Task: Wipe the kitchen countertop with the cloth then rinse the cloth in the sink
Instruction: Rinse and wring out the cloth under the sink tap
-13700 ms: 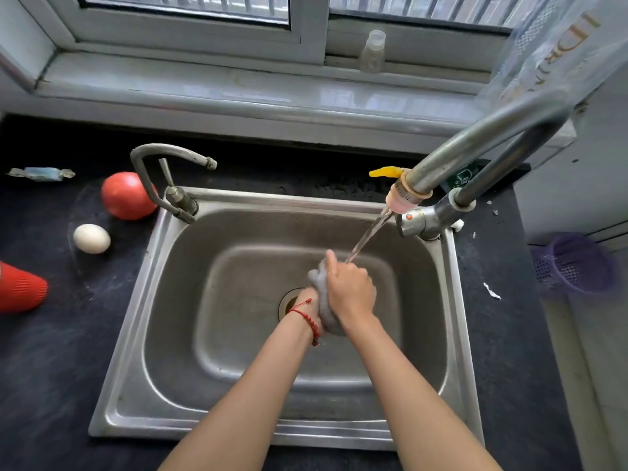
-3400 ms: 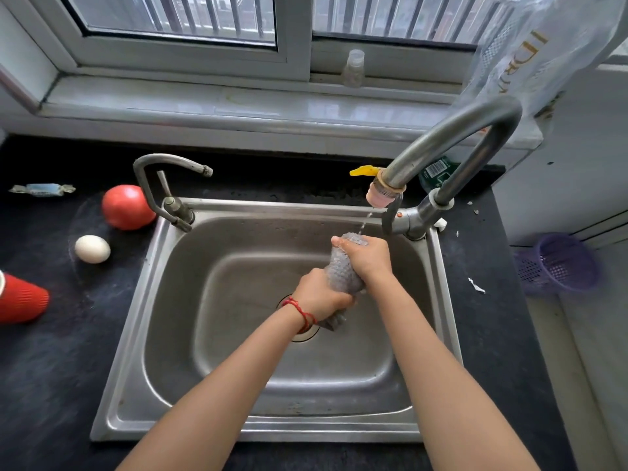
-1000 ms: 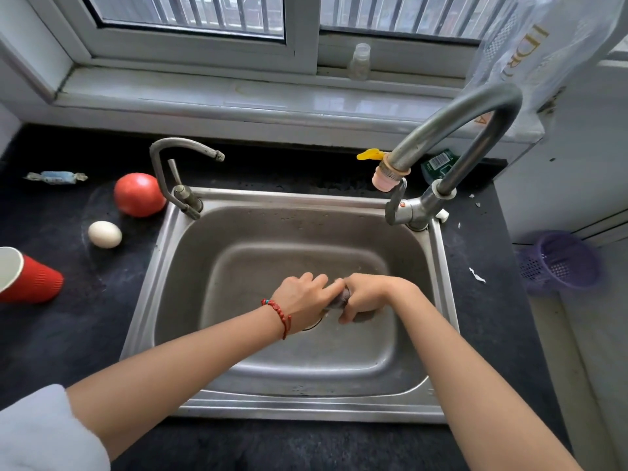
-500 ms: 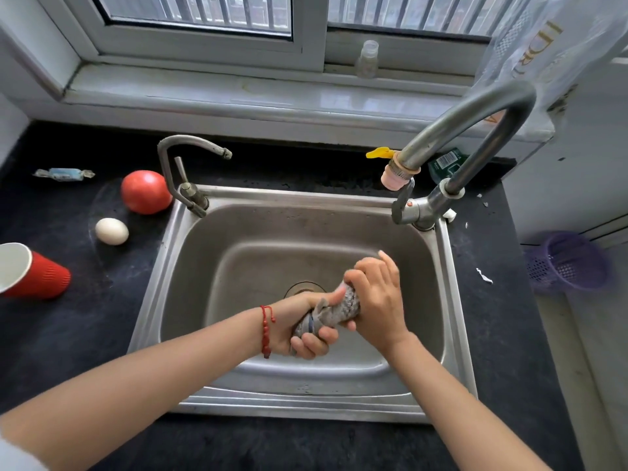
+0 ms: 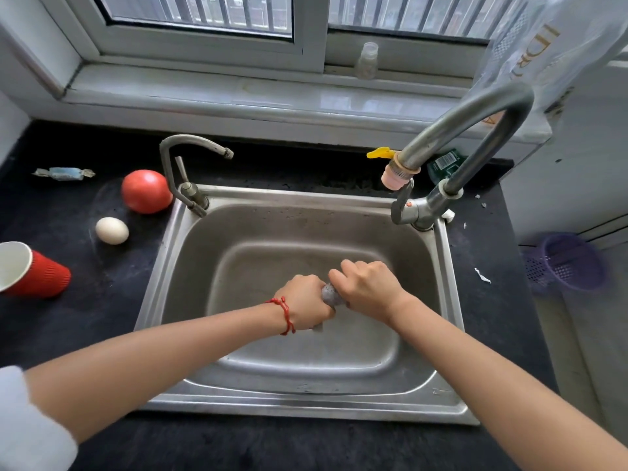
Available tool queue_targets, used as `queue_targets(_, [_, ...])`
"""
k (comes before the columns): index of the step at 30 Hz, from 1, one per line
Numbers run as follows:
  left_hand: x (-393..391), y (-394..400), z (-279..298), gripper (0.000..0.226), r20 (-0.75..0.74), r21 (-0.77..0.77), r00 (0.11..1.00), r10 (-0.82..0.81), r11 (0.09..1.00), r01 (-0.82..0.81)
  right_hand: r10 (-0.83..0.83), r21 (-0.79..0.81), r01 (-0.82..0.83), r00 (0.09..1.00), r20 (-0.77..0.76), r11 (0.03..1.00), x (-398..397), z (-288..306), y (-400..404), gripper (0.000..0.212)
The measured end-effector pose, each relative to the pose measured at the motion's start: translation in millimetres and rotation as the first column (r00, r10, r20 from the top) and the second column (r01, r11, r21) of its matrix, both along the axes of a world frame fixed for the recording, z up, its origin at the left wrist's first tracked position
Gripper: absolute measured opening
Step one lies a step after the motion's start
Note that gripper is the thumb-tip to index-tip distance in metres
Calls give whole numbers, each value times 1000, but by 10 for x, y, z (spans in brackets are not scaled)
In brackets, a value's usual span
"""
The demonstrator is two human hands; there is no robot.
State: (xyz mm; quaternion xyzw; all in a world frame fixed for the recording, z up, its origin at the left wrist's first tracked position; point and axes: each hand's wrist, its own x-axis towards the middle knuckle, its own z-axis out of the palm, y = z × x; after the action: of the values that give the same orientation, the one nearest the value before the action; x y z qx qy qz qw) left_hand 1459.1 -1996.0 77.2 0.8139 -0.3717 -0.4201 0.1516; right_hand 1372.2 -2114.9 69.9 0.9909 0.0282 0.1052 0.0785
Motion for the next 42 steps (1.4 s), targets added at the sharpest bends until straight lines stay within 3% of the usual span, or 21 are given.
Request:
queue_targets(3, [34, -47, -125, 13, 205, 67, 975, -84, 995, 72, -160, 32, 180, 935, -318, 983, 81, -97, 65, 27])
queue_targets(5, [56, -77, -203, 20, 285, 107, 946, -157, 985, 132, -191, 126, 284, 855, -482, 951, 97, -131, 98, 21])
queue_targets(7, [81, -102, -257, 24, 330, 158, 911, -248, 966, 206, -221, 252, 458, 753, -620, 853, 97, -168, 137, 10])
queue_targets(10, [115, -137, -277, 29, 425, 220, 801, -422, 906, 361, -275, 379, 623, 702, -657, 684, 33, -214, 223, 14])
queue_targets(14, [155, -241, -156, 26, 496, 338, 538, -681, 722, 603, -316, 579, 721, 690, -651, 381, -77, -359, 334, 6])
queue_targets(16, [203, -306, -49, 11, 477, 412, 407, -779, 607, 680, -388, 667, 709, 694, -606, 227, -125, -365, 428, 16])
queue_targets(17, [233, -325, 1, 16, 485, 418, 365, -795, 578, 701, -431, 711, 692, 684, -588, 129, -142, -351, 485, 23])
queue_targets(19, [259, -335, 102, 41, 465, 461, 314, -828, 529, 712, -485, 772, 626, 645, -590, -107, -158, -298, 589, 35])
queue_targets(21, [235, -341, 203, 45, 402, 514, 266, -876, 457, 726, -499, 783, 539, 608, -617, -311, -168, -286, 668, 37])
queue_targets(26, [200, -382, 97, 41, 417, 466, 205, -885, 402, 788, -441, 680, 357, 554, -706, -640, -249, -217, 845, 38])
queue_targets(29, [160, -383, 225, 42, 456, 419, 160, -875, 370, 829, -388, 612, 269, 572, -723, -744, -280, -137, 889, 36])
queue_targets(32, [155, -359, 281, 40, 444, 382, 210, -871, 396, 835, -327, 554, 208, 623, -710, -806, -312, -76, 921, 38])
queue_targets(37, [197, -337, 285, 36, 474, 310, 235, -848, 411, 857, -256, 491, 153, 701, -666, -858, -335, 21, 946, 36])
queue_targets(42, [267, -324, 379, 15, 513, 292, 267, -816, 458, 839, -216, 440, 99, 763, -610, -892, -326, 120, 939, 32])
